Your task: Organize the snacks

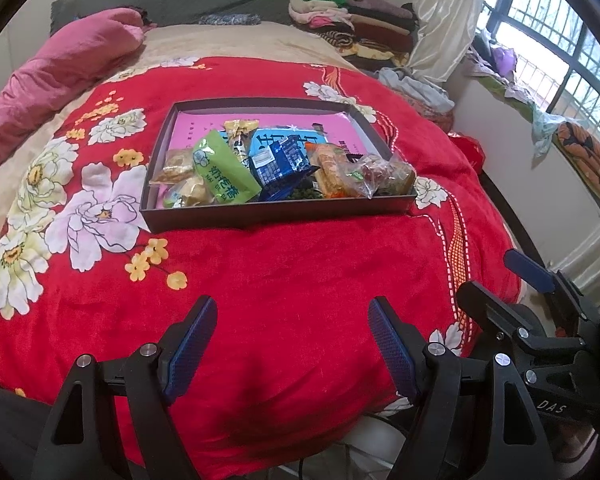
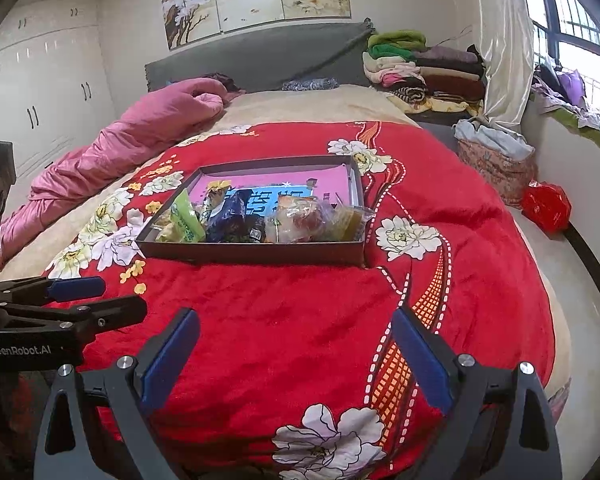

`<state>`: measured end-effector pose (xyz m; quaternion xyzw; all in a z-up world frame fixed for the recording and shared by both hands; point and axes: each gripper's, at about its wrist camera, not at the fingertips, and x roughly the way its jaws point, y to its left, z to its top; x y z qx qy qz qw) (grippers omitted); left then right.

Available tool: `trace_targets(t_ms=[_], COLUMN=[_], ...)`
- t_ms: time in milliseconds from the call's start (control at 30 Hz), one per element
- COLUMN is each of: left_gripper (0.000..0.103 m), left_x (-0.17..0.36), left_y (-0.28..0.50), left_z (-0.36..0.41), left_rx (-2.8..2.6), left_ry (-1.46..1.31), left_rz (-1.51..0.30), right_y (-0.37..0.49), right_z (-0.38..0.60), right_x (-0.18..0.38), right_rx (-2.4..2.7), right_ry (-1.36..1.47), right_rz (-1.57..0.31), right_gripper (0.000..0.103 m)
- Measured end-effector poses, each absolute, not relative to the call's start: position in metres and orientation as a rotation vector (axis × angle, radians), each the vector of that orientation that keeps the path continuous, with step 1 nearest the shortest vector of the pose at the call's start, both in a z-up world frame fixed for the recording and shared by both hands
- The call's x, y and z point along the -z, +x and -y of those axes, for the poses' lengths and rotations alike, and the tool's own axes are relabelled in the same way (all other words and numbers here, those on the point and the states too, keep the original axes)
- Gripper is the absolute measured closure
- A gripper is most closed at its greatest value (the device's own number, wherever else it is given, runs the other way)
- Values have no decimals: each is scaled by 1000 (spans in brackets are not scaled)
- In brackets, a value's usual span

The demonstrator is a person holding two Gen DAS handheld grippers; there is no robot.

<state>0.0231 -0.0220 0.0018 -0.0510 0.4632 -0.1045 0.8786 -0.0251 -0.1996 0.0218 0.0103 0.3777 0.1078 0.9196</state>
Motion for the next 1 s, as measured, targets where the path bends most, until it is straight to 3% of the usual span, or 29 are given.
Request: trace_targets(t_ms=[1000], left_gripper=[24], left_x=[-1], left_y=[24], left_z=[19], left_rx=[129], left_ry=[-55], left_rz=[-977], right_y=[-22], right_z=[197], right_x=[-18], right_rx=[-216], right_ry=[17], right_rz=[-787], right_gripper=[6])
